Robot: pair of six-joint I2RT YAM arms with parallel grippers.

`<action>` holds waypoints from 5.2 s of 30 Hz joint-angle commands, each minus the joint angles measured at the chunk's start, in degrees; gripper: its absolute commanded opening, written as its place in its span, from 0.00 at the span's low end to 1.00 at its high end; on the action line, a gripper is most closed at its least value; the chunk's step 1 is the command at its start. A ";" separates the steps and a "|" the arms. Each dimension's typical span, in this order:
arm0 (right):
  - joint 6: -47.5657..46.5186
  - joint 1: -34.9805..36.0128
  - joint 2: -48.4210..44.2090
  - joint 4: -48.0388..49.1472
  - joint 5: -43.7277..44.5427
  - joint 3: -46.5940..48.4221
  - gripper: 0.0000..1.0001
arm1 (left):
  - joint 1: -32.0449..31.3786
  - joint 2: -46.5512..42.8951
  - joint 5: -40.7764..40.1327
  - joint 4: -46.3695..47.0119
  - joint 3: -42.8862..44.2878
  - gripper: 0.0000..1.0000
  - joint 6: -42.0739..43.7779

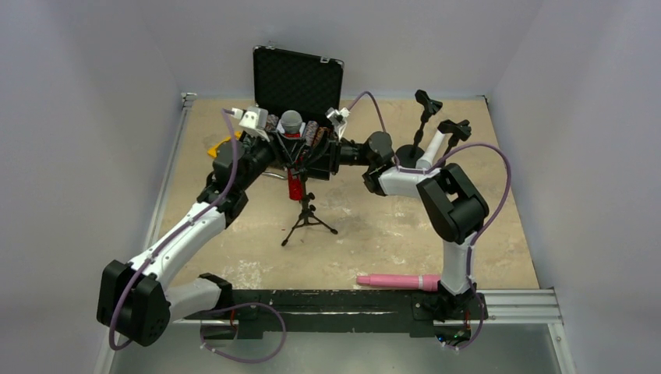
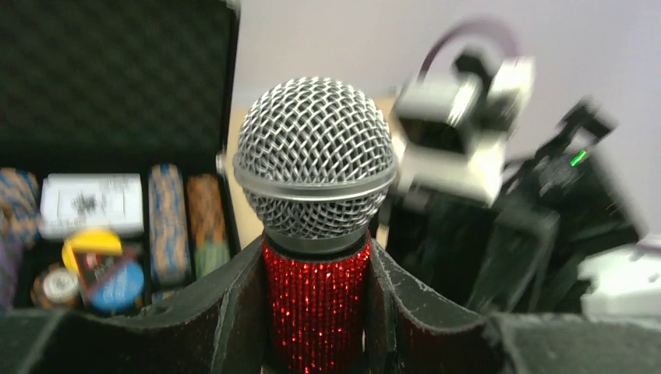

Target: Attach the microphones to the stand

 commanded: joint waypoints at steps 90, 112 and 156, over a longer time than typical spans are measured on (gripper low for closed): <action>-88.98 -24.86 -69.21 -102.86 -11.17 -21.89 0.98 | -22.94 -37.20 -8.31 -18.35 -28.02 0.95 4.07; -91.18 -25.92 -69.14 -104.30 -11.99 -21.51 0.98 | -22.95 -21.94 -12.13 15.48 -30.84 0.69 19.22; -91.26 -26.35 -69.39 -104.36 -12.87 -22.05 0.98 | -4.04 -24.19 -43.86 7.09 -28.25 0.11 26.91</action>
